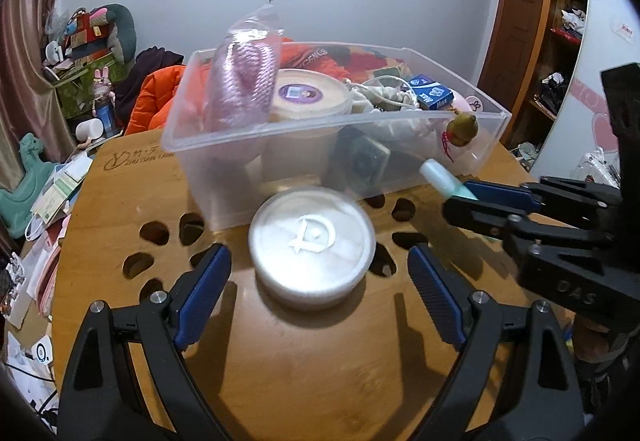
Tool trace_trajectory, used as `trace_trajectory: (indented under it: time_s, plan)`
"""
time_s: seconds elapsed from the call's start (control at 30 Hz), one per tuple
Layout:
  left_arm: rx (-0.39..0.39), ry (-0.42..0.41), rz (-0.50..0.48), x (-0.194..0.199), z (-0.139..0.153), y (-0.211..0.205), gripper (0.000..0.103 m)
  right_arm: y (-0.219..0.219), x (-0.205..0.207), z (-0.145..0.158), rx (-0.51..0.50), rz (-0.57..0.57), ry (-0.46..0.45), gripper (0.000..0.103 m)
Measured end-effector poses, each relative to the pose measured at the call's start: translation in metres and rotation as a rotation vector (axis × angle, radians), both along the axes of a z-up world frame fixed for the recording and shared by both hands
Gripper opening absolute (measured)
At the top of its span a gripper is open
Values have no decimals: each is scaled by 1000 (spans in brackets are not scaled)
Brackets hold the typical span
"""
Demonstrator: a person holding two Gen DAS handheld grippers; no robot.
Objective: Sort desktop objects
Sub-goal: 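Grasp the mint-green bottle with the right tool while the left grasps the white round tub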
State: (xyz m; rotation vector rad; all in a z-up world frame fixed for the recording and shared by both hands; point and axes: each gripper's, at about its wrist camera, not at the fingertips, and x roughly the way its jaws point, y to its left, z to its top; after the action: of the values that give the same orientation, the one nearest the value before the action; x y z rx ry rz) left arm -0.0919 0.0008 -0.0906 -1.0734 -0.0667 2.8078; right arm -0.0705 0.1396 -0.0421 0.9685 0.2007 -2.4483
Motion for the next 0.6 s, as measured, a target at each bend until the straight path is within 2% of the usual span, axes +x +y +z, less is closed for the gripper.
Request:
trace_trajectory:
  time_s: [0.23, 0.27, 0.37, 0.5, 0.6]
  plan:
    - [-10, -35, 36, -17, -6, 8, 90, 19, -4, 1, -58, -24, -12, 22]
    - [-6, -41, 40, -18, -7, 7, 89, 20, -4, 0, -64, -25, -14, 22]
    - [-5, -59, 53, -22, -9, 7, 75, 23, -5, 0, -78, -26, -19, 22]
    - [-17, -54, 64, -23, -10, 7, 66, 26, -6, -2, -95, -24, -27, 22]
    - [-21, -47, 66, -22, -11, 7, 65, 28, -8, -4, -98, -24, -30, 22]
